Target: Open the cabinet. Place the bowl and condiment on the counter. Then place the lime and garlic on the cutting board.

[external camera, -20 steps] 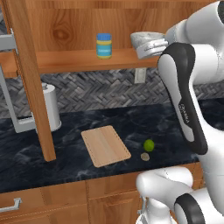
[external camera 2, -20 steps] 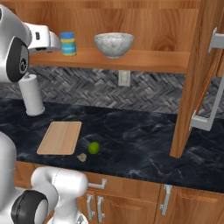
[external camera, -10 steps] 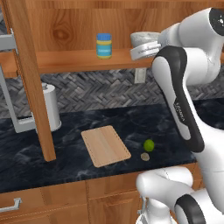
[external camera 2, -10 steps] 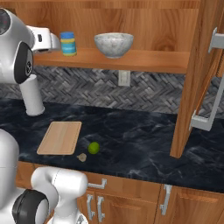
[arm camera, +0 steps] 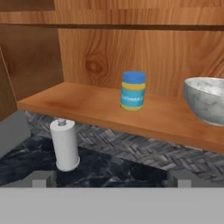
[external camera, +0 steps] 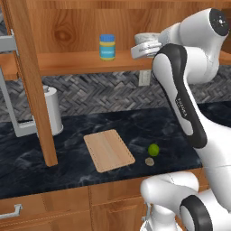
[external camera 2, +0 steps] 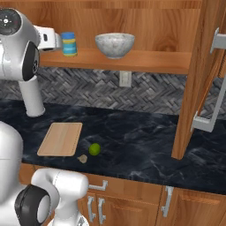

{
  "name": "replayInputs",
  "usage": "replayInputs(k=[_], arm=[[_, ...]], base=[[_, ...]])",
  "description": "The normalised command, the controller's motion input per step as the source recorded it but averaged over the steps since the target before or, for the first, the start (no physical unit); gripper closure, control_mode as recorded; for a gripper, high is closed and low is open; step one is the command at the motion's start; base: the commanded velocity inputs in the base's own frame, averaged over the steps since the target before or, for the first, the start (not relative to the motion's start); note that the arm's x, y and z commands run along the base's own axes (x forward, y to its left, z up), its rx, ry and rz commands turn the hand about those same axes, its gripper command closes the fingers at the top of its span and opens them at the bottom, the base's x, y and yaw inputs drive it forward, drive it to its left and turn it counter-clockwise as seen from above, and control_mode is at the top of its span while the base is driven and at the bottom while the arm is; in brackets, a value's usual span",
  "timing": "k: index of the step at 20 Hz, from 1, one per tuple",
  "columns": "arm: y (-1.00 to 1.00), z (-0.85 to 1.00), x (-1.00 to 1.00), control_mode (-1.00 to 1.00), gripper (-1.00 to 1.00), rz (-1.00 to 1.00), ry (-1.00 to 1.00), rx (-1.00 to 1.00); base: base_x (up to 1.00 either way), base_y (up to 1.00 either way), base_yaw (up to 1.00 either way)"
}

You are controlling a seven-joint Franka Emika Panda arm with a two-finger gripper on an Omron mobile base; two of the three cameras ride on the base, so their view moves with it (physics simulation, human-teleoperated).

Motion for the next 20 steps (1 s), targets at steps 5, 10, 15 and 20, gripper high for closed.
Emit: replayInputs(k=[5,10,15,20], arm=[[0.00,0.00,0.20,-1.00,-1.00,0.00,0.00,0.02],[0.02,0.00,0.29,-1.00,-1.00,0.00,0.00,0.03],[0.08,0.00,0.36,-1.00,-1.00,0.00,0.00,0.02],[0.17,0.00,0.38,-1.00,-1.00,0.00,0.00,0.00]], base=[[0.00,0.00,0.00],[0.00,0.00,0.00],[0.00,0.00,0.00],[0.00,0.00,0.00]])
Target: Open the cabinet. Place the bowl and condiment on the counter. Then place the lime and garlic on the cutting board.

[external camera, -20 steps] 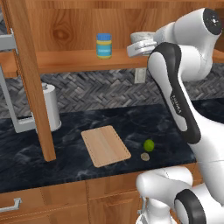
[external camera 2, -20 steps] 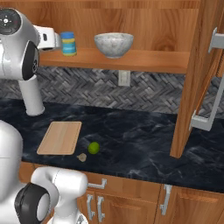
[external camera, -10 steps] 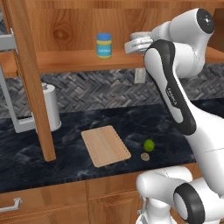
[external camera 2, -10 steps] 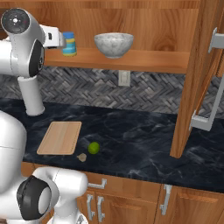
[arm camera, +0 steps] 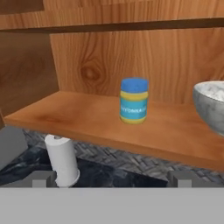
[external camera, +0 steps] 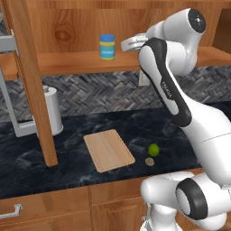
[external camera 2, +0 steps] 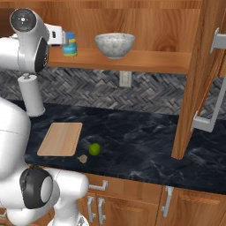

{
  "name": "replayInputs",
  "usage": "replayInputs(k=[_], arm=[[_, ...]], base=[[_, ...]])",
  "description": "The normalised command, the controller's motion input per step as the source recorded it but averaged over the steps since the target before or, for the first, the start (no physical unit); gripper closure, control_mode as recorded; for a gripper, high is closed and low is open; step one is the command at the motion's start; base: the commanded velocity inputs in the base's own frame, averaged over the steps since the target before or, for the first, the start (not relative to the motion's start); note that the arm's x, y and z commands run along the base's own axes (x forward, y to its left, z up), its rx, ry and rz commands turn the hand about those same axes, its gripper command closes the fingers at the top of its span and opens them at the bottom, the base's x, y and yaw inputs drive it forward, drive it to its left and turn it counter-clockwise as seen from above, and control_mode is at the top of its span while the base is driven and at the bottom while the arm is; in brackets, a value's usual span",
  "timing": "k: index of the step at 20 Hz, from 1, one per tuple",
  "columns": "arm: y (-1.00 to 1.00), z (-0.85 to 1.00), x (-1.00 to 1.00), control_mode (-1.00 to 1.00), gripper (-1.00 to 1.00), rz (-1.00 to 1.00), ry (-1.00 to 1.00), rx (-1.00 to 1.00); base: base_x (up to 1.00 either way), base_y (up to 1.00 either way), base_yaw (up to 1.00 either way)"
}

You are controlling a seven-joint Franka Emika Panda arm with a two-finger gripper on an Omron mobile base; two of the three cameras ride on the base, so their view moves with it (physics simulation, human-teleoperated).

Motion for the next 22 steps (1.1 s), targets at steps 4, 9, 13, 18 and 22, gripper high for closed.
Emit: replayInputs(k=[4,9,13,18,22], arm=[[0.04,0.00,0.32,-1.00,-1.00,0.00,0.00,0.01],[0.00,0.00,0.24,-1.00,-1.00,0.00,0.00,0.04],[0.00,0.00,0.27,-1.00,-1.00,0.00,0.00,0.01],[0.00,0.00,0.27,-1.00,-1.00,0.00,0.00,0.00],[0.02,0.00,0.28,-1.00,-1.00,0.00,0.00,0.00]], base=[[0.00,0.00,0.00],[0.00,0.00,0.00],[0.00,0.00,0.00],[0.00,0.00,0.00],[0.00,0.00,0.00]])
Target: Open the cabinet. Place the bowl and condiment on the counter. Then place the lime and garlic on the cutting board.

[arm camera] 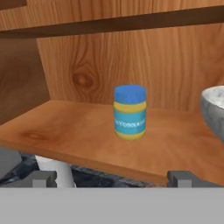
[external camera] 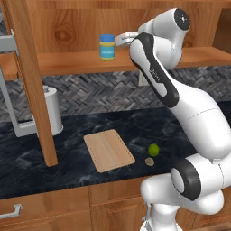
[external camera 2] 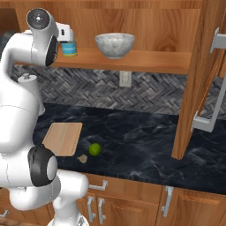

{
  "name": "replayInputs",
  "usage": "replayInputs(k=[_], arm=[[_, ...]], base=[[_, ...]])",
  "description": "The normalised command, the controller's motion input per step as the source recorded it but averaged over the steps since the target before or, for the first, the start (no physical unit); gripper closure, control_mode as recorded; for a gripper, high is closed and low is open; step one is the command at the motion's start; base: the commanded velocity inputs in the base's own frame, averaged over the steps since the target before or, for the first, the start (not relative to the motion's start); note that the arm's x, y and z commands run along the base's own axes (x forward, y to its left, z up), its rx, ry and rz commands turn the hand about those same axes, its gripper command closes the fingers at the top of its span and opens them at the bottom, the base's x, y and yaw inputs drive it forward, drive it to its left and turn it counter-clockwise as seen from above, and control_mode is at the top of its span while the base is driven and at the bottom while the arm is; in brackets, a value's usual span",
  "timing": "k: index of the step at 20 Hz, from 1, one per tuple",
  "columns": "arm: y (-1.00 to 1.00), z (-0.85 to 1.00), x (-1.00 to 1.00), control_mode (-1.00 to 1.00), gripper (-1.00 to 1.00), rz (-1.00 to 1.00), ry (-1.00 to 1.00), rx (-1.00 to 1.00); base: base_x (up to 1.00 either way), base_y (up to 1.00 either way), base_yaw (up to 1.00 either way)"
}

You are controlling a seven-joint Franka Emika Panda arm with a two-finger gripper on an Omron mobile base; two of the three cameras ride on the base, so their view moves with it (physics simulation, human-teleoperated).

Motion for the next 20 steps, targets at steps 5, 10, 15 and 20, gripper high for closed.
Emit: replayInputs(k=[5,10,15,20], arm=[[0.13,0.00,0.26,-1.00,-1.00,0.00,0.00,0.00],[0.06,-0.01,0.25,-1.00,-1.00,0.00,0.00,0.00],[0.00,-0.02,0.25,-1.00,-1.00,0.00,0.00,0.00],[0.00,-0.04,0.22,-1.00,-1.00,0.00,0.00,0.00]], base=[[0.00,0.00,0.00],[0.00,0.00,0.00],[0.00,0.00,0.00],[0.00,0.00,0.00]])
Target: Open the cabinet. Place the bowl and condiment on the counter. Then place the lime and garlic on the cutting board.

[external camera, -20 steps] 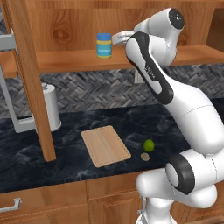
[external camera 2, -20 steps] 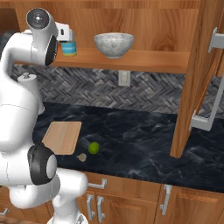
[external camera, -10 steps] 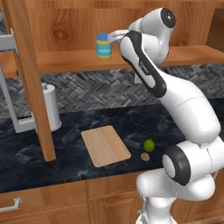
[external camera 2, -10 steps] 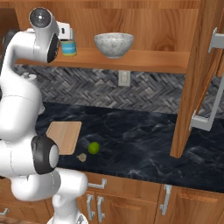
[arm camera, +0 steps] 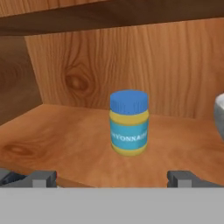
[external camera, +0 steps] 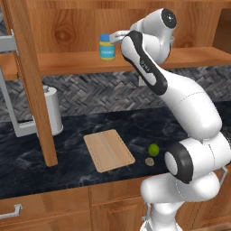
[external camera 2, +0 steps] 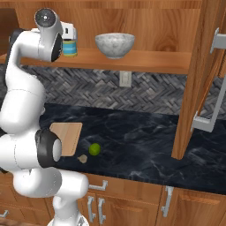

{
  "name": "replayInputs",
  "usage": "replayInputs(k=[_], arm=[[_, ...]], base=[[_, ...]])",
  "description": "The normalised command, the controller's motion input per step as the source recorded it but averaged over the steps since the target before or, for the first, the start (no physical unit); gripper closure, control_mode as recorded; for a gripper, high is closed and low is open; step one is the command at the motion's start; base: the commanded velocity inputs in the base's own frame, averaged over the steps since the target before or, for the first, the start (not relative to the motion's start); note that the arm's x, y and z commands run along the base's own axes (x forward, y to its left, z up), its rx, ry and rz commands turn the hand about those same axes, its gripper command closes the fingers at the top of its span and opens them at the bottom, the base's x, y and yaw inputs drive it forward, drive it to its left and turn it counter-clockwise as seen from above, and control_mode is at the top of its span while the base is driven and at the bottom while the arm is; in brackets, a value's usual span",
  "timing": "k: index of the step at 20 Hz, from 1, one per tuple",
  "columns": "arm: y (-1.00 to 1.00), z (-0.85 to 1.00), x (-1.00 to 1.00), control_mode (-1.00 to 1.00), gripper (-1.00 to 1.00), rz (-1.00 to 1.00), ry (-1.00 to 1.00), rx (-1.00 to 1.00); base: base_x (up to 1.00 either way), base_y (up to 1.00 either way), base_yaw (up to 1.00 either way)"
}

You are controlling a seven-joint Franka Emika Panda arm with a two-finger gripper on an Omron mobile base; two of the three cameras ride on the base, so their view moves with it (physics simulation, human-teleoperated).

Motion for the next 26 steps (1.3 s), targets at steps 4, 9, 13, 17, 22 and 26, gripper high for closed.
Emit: replayInputs(k=[4,9,13,17,22,26], arm=[[0.00,-0.03,0.24,-1.00,-1.00,0.00,0.00,0.00],[0.06,0.00,0.23,-1.00,-1.00,0.00,0.00,0.00],[0.15,0.00,0.17,-1.00,-1.00,0.00,0.01,0.00],[0.02,-0.04,0.18,-1.00,-1.00,0.00,0.02,0.00],[0.00,-0.08,0.22,-1.00,-1.00,0.00,0.01,0.00],[0.00,-0.02,0.23,-1.00,-1.00,0.00,0.00,0.00]], base=[[0.00,0.00,0.00],[0.00,0.00,0.00],[0.00,0.00,0.00],[0.00,0.00,0.00],[0.00,0.00,0.00],[0.00,0.00,0.00]])
